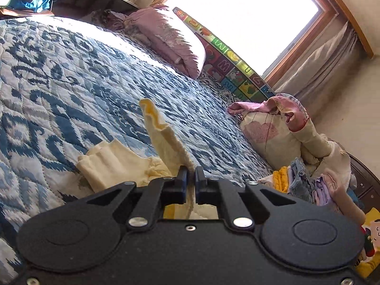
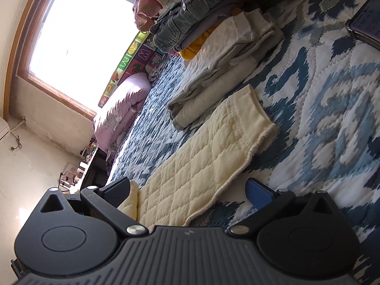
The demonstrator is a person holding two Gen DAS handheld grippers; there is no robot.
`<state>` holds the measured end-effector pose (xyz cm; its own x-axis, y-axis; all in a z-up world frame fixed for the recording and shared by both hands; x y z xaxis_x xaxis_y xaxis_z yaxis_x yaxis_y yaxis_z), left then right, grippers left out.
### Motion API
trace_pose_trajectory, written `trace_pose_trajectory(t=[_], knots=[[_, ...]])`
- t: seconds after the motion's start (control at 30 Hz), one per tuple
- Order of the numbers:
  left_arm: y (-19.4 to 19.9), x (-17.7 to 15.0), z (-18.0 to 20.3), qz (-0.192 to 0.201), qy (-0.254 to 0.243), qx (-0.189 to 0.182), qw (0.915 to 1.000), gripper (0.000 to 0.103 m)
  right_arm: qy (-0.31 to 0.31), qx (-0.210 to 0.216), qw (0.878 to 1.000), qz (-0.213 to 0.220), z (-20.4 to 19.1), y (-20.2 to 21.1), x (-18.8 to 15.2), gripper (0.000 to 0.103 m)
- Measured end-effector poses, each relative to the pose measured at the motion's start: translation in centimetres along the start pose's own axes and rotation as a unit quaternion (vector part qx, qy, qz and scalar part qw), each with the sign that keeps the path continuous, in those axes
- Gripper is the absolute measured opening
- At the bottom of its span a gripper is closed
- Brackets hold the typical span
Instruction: Fold clothes
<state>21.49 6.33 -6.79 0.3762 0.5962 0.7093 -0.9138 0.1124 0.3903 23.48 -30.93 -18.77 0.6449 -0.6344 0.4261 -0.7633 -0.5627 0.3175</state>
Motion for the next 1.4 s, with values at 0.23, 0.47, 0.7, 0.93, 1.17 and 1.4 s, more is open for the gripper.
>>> trace_pose_trajectory(t=[0.23,0.47,0.7,0.93,1.17,1.4], knots=[[-0.5,-2.7,8.9,-0.015,-0.091,-0.069,0.9933,0.003,-0.016,0.005,1.0,0.015,0.6,1.1,0.8,0.102],[-1.6,-7.6,17.4,-0.054,-0.139,-0.147,0.9778,0.003,-0.035,0.011,0.998,0.041,1.6,2.6,1.9,0.102],[-2.6,-12.9,20.5,-0.124,-0.183,-0.202,0.9541,0.029,-0.077,0.03,0.993,0.085,3.2,4.9,3.1,0.102],[-2.2,-12.2,12.4,-0.136,-0.131,-0.127,0.9738,0.029,-0.09,0.034,0.992,0.08,3.7,4.8,3.4,0.102],[-0.2,-7.8,-0.4,-0.112,0.006,-0.003,0.9937,0.04,-0.057,0.004,0.998,0.013,1.6,0.8,1.5,0.101],[0.4,-4.7,-11.5,-0.084,0.185,0.053,0.9776,0.055,-0.038,-0.018,0.999,0.016,1.0,-0.7,0.9,0.094]])
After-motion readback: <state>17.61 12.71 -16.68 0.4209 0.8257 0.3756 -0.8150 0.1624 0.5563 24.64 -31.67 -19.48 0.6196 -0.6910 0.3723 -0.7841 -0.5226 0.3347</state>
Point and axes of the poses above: each gripper's, at about its wrist camera, not at the fingertips, and y roughly against the way its jaws point, z to its right, x to its top, the point moved 5 cm from there along -y, roughly the way its jaws point, and after that the axes turned 3 degrees about x, right-handed, at the moved point
